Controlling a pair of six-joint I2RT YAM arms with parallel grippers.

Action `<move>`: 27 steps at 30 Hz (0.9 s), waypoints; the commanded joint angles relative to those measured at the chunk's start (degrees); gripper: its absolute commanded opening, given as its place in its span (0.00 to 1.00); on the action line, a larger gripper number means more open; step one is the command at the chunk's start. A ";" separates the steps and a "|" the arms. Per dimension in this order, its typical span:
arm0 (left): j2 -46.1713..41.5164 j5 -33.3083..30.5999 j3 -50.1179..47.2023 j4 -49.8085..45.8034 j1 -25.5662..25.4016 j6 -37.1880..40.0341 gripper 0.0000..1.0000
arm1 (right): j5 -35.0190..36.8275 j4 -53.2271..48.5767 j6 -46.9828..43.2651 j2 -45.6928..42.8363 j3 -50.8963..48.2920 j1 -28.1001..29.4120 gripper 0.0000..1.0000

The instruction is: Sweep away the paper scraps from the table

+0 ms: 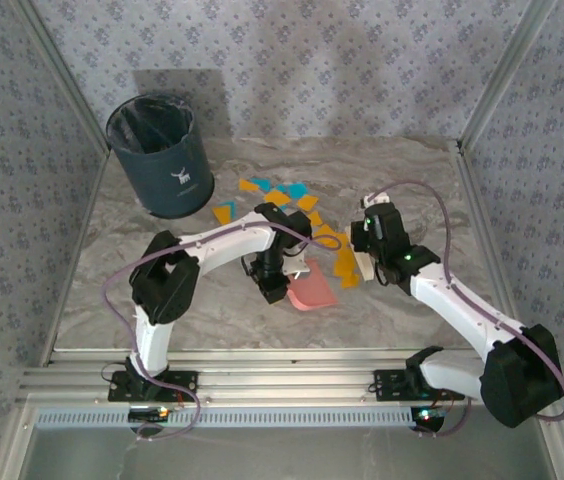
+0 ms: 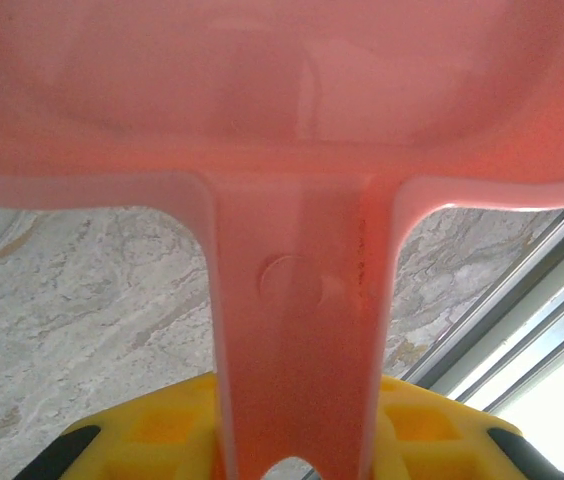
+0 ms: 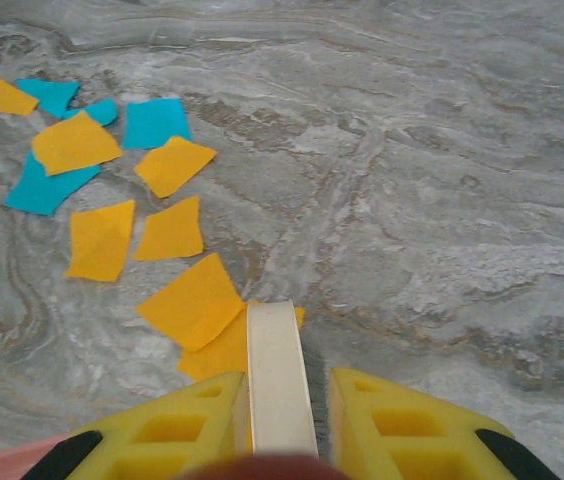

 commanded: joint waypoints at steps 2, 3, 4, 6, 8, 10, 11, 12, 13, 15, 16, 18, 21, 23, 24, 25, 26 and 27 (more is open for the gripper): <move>1.73 1.45 2.00 -1.45 -0.18 -0.39 0.00 | -4.05 0.85 2.51 0.56 -0.04 0.98 0.00; 1.94 1.44 2.02 -1.26 -0.15 -0.45 0.00 | -4.46 0.93 2.63 0.60 0.08 1.12 0.00; 2.09 1.37 2.13 -1.22 -0.16 -0.55 0.00 | -4.88 1.04 2.77 0.59 0.17 1.31 0.00; 2.35 1.20 2.28 -0.86 0.07 -0.99 0.00 | -5.58 0.96 3.13 0.60 0.32 1.63 0.00; 2.56 1.22 2.45 -0.57 0.55 -1.74 0.00 | -6.50 0.69 3.22 0.61 0.58 2.01 0.00; 2.83 1.07 2.56 -0.33 1.09 -2.34 0.00 | -7.35 0.05 3.33 0.60 0.98 2.45 0.00; 2.92 0.94 2.56 -0.12 1.33 -2.62 0.00 | -7.79 -0.20 3.38 0.60 1.25 2.70 0.00; 2.92 0.77 2.56 -0.02 1.59 -2.88 0.00 | -8.32 -0.69 3.44 0.56 1.58 2.88 0.00; 2.87 0.65 2.56 0.20 1.82 -3.23 0.00 | -8.77 -0.99 3.44 0.51 1.87 3.19 0.00; 2.68 0.10 2.56 0.72 2.20 -3.95 0.00 | -9.61 -1.55 3.43 0.21 2.34 3.64 0.00; 2.55 -0.01 2.53 1.00 2.53 -4.36 0.00 | -9.92 -1.72 3.43 -0.08 2.47 3.86 0.00; 2.35 -0.31 2.47 1.30 2.99 -4.94 0.00 | -10.38 -2.02 3.35 -0.76 2.75 4.19 0.00; 1.98 -0.68 2.14 1.48 3.31 -5.13 0.00 | -10.36 -2.20 3.27 -2.14 2.89 4.38 0.00; 1.74 -0.73 1.74 1.48 3.29 -5.06 0.00 | -10.12 -2.16 2.99 -3.19 3.01 4.33 0.00; 1.55 -0.76 1.52 1.66 3.28 -5.09 0.00 | -9.73 -2.19 2.74 -3.80 3.01 4.33 0.00; 1.35 -0.76 1.12 1.76 3.35 -5.07 0.00 | -9.69 -1.92 2.37 -4.41 2.99 4.38 0.00; 1.18 -0.78 0.70 2.00 3.42 -5.27 0.00 | -9.59 -1.67 1.98 -4.81 2.92 4.26 0.00; 1.02 -0.89 0.39 2.23 3.46 -5.40 0.00 | -9.59 -1.60 1.74 -5.18 2.97 4.13 0.00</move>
